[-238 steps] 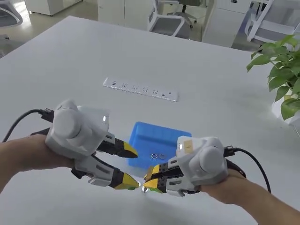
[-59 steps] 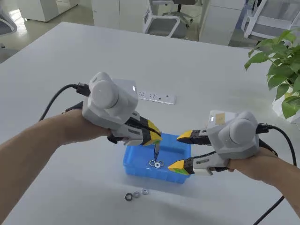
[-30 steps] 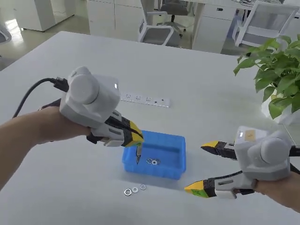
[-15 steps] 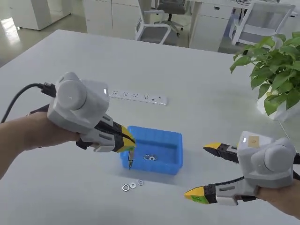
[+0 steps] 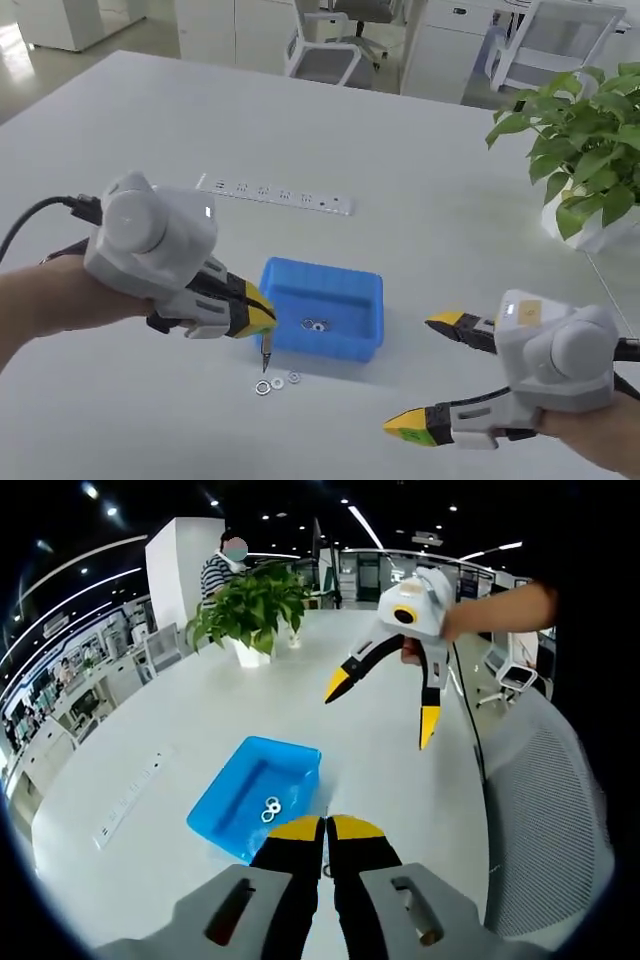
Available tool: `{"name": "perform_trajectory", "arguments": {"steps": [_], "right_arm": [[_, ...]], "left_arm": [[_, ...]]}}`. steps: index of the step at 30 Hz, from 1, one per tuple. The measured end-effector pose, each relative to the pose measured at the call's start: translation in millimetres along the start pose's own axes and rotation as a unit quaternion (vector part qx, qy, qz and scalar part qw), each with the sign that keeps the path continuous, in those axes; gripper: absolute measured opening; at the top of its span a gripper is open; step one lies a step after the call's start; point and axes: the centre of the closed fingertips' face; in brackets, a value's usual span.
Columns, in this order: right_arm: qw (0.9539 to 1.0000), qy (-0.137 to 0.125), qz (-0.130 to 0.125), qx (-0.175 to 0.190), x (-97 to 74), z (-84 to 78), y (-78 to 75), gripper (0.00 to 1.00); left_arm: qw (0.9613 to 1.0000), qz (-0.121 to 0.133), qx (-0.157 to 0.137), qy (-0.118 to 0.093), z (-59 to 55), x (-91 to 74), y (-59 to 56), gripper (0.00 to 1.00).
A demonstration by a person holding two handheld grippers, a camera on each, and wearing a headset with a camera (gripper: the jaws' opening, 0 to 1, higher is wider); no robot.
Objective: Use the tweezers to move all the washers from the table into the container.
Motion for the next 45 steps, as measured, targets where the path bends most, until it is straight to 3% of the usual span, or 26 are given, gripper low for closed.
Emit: {"name": "perform_trajectory", "arguments": {"steps": [10,26,36,45], "right_arm": [[1.0000,0.004,0.005,-0.003,2.0,-2.2,7.4,0.82],[1.0000,0.005,0.006,0.003,2.9,-8.1,10.8,0.80],[1.0000,0.003,0.009,0.000,4.0,-5.0,11.4,0.79],[0.9994,-0.006,0.026,-0.022,8.2,2.6,16.9,0.70]], "left_arm": [[1.0000,-0.007,-0.003,0.000,-10.0,12.5,-8.0,0.06],[0.9999,-0.013,-0.001,0.003,-18.7,26.5,-9.3,0.06],[0.9999,-0.015,-0.001,0.001,-18.4,26.3,-7.5,0.06],[0.9998,-0.020,-0.004,-0.003,-16.8,27.7,-9.0,0.06]]}}
Point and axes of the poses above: the centre of the closed fingertips' face, and the gripper's own axes: x roughly forward along the fingers, y roughly to its left, z roughly out of its top, and after that the axes turned 12 degrees about y, right-handed
